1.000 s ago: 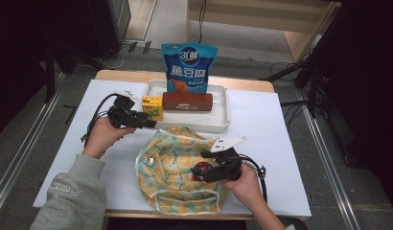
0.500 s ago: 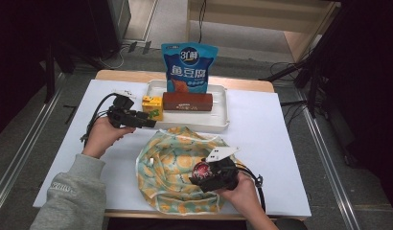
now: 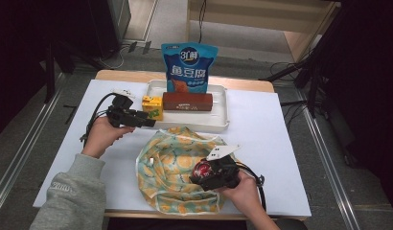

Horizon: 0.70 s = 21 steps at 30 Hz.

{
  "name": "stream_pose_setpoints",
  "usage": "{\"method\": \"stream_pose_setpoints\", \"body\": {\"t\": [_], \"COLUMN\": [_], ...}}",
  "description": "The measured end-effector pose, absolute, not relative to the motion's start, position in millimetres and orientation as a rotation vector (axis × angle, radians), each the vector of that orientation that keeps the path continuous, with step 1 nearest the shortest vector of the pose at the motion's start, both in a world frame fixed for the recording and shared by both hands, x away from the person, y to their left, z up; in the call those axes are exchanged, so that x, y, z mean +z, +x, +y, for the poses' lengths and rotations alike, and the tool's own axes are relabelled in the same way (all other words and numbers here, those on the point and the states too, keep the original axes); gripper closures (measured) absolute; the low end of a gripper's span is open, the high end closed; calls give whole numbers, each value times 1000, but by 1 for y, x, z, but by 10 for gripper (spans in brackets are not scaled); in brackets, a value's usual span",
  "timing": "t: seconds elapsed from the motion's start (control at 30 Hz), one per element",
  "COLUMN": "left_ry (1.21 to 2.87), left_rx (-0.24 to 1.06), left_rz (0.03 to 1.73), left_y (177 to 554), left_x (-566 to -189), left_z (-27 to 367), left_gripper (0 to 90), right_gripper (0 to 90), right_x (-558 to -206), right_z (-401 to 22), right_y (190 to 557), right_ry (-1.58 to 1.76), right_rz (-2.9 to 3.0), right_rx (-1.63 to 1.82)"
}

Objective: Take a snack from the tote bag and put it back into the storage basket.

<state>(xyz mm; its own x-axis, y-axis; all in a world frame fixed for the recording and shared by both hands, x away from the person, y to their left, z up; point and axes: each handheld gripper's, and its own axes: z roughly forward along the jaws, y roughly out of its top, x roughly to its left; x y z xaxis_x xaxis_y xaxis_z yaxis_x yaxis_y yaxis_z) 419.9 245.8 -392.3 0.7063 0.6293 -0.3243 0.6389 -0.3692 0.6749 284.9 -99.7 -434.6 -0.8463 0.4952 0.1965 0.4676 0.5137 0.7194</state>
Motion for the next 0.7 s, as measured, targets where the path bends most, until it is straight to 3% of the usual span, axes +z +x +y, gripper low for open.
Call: {"method": "stream_pose_setpoints", "body": {"t": [0.7], "left_ry": [2077], "left_rx": [-14], "left_rz": [954], "left_y": [419], "left_x": [-391], "left_z": [245], "left_gripper": [397], "right_gripper": [251], "right_x": [-402], "right_z": [-104], "right_y": [312], "right_ry": [909], "right_rz": [2651], "right_rx": [1320]}}
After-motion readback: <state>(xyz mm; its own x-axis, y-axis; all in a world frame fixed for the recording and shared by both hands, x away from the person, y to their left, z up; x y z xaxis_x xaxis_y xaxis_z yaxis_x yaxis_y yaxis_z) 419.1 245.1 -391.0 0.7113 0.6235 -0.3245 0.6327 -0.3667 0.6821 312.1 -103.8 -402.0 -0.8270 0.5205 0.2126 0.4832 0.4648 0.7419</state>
